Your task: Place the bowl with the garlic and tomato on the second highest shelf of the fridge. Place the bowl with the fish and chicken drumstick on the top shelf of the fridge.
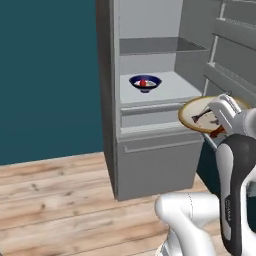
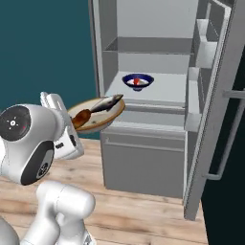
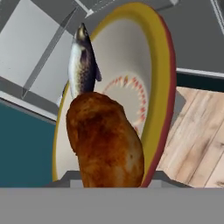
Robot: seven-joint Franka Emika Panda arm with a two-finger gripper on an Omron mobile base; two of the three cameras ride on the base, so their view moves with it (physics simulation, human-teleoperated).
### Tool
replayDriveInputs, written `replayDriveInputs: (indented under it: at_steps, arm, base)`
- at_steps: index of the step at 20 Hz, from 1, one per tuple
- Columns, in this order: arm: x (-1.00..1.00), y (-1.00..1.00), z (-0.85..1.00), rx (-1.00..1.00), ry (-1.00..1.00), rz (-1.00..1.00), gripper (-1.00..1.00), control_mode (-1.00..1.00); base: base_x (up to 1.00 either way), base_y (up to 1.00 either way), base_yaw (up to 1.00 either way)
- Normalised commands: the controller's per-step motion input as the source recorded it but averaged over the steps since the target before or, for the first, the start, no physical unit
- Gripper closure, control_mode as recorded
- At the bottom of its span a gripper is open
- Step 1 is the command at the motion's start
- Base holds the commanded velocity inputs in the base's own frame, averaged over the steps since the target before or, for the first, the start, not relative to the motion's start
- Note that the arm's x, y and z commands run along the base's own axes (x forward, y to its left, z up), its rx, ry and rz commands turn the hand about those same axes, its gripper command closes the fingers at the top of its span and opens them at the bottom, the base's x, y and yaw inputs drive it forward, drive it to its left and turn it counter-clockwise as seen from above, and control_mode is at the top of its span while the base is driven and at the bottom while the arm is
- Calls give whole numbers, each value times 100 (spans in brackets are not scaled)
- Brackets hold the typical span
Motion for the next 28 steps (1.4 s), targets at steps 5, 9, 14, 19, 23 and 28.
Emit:
replayDriveInputs:
  at_steps: [5,9,14,19,23,28]
  arm:
    - [0,0,0,0,0,0,100,100]
    - [0,0,0,0,0,0,100,100]
    - [0,0,0,0,0,0,100,100]
    - [0,0,0,0,0,0,100,100]
    - [-40,-15,77,0,-30,3,100,-100]
    - [8,-1,99,2,-17,10,100,-100]
  base:
    - [100,0,0]
    - [100,-24,0]
    - [100,-44,0]
    - [71,-53,0]
    - [0,0,0]
    - [0,0,0]
